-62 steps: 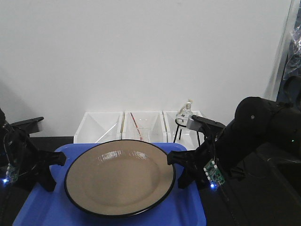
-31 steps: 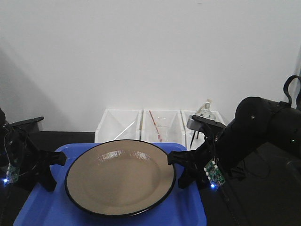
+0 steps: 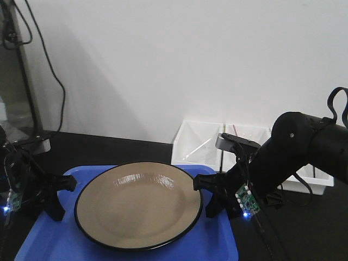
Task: Place disk in tray to left cabinet
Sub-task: 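Hold the tray with both grippers while the base drives to the cabinet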
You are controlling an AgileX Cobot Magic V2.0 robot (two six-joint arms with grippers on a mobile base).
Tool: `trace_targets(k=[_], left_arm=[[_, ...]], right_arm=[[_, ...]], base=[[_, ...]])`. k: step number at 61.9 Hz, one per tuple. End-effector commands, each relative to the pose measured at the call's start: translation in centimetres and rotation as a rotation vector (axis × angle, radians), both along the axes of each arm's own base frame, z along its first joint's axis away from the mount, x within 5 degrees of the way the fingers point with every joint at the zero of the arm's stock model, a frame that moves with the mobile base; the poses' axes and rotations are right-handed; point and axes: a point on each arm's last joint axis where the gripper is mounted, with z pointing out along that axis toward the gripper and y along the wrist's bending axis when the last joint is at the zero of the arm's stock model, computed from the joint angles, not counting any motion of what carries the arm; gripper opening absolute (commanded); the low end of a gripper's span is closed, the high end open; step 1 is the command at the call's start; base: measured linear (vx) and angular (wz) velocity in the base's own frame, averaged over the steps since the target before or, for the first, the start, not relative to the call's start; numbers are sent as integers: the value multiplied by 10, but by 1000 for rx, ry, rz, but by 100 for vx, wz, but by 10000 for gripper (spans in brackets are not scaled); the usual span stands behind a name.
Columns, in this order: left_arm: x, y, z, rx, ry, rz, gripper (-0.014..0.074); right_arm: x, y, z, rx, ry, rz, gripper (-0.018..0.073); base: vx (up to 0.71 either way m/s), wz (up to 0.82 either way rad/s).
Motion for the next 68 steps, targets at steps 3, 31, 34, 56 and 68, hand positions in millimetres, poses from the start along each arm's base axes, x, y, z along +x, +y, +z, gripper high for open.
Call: trace_targets(k=[3, 31, 34, 56, 68], left_arm=[[-10, 2, 32, -10, -96, 6, 0], [-10, 2, 32, -10, -96, 6, 0], [-10, 2, 32, -10, -96, 6, 0], [-10, 2, 32, -10, -96, 6, 0], [-10, 2, 32, -10, -96, 6, 0]], right_arm=[[-5, -5, 36, 40, -131, -12, -2], [-5, -5, 36, 39, -131, -11, -2], [-5, -5, 36, 39, -131, -11, -2], [-5, -5, 36, 39, -131, -11, -2], [-5, -5, 36, 39, -130, -11, -2]], base=[[-11, 42], [-11, 42], [-11, 43], [-10, 50], [-7, 62]])
